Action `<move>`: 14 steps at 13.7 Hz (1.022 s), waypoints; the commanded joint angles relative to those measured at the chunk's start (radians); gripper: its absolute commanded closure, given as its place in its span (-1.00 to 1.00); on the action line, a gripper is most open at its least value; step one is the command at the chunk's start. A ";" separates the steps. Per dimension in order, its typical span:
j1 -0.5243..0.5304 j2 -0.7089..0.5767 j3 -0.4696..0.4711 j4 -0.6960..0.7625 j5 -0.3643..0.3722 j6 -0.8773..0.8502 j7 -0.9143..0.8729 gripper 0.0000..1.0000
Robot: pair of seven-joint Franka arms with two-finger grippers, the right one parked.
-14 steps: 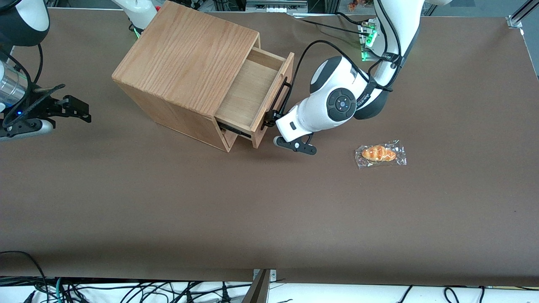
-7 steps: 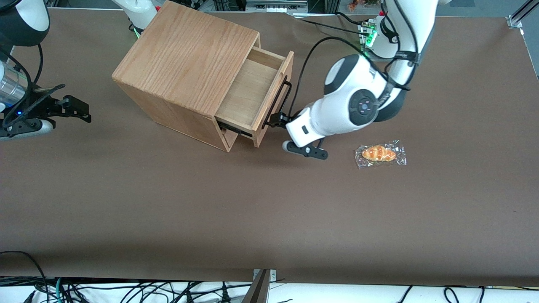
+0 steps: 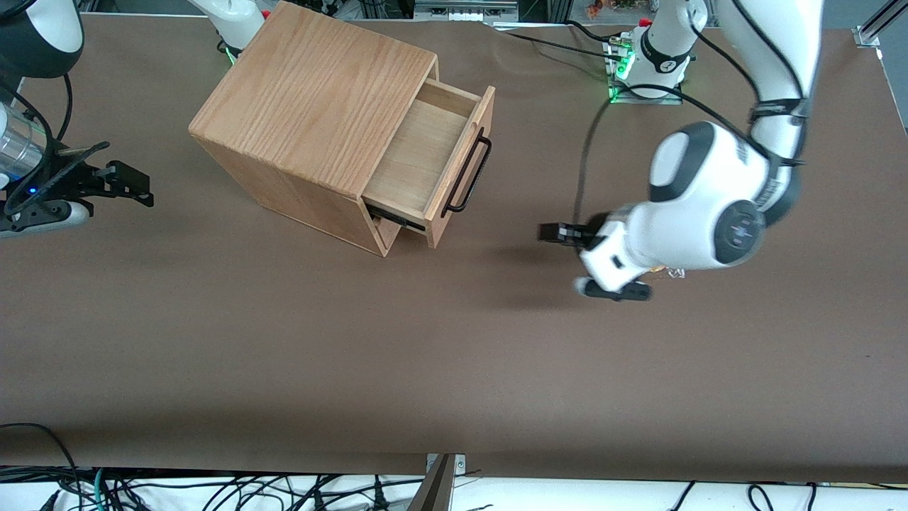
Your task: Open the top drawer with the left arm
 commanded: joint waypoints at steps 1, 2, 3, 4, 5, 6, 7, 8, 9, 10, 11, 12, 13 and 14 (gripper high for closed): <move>0.126 -0.024 -0.014 0.006 0.068 -0.073 0.137 -1.00; 0.160 -0.040 -0.014 0.003 0.071 -0.082 0.180 -1.00; 0.185 -0.050 -0.007 -0.001 0.073 -0.096 0.212 -1.00; 0.216 -0.064 -0.007 0.000 0.105 -0.107 0.237 -1.00; 0.234 -0.084 -0.008 0.002 0.161 -0.119 0.262 -1.00; 0.240 -0.102 -0.011 -0.004 0.220 -0.124 0.286 -1.00; 0.257 -0.137 -0.013 -0.018 0.261 -0.122 0.306 -1.00; 0.250 -0.188 0.004 -0.059 0.278 -0.115 0.323 -1.00; 0.247 -0.251 0.030 -0.103 0.283 -0.098 0.325 -1.00; 0.247 -0.309 0.051 -0.156 0.282 -0.072 0.325 -1.00; 0.244 -0.366 0.074 -0.188 0.283 -0.055 0.322 -1.00; 0.236 -0.398 0.081 -0.197 0.285 -0.058 0.319 -1.00; 0.227 -0.429 0.087 -0.198 0.292 -0.067 0.317 -1.00; 0.216 -0.455 0.087 -0.198 0.298 -0.084 0.317 -1.00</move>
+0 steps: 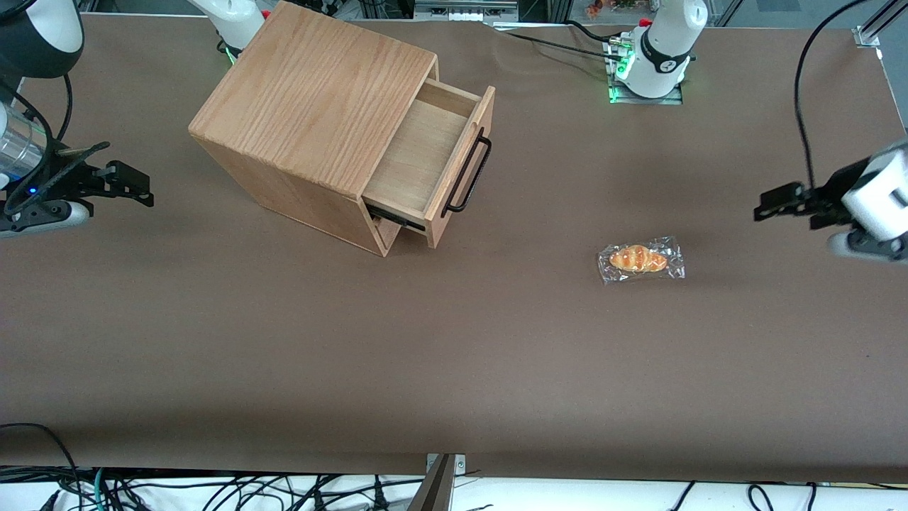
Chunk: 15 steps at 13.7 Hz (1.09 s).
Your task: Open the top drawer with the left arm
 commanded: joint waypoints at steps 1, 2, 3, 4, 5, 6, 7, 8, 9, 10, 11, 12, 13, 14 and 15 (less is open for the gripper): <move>-0.042 -0.108 0.012 -0.072 0.037 -0.008 0.018 -1.00; -0.053 -0.122 0.012 -0.073 0.037 -0.026 0.017 -1.00; -0.055 -0.125 0.012 -0.080 0.037 -0.042 0.012 -1.00; -0.053 -0.127 0.012 -0.087 0.037 -0.045 0.012 -1.00; -0.053 -0.124 0.012 -0.089 0.043 -0.036 0.012 -1.00; -0.053 -0.118 0.011 -0.084 0.070 -0.025 0.012 -1.00; -0.053 -0.116 0.006 -0.086 0.090 -0.007 0.012 -1.00; -0.053 -0.115 0.006 -0.086 0.092 -0.005 0.012 -1.00; -0.053 -0.112 0.006 -0.083 0.092 -0.005 0.011 -1.00; -0.053 -0.107 0.005 -0.080 0.092 -0.005 0.009 -1.00; -0.053 -0.107 0.005 -0.080 0.092 -0.005 0.009 -1.00; -0.053 -0.107 0.005 -0.080 0.092 -0.005 0.011 -1.00; -0.053 -0.107 0.005 -0.080 0.092 -0.005 0.009 -1.00; -0.053 -0.107 0.003 -0.080 0.092 -0.005 0.009 -1.00; -0.053 -0.107 0.003 -0.080 0.092 -0.005 0.009 -1.00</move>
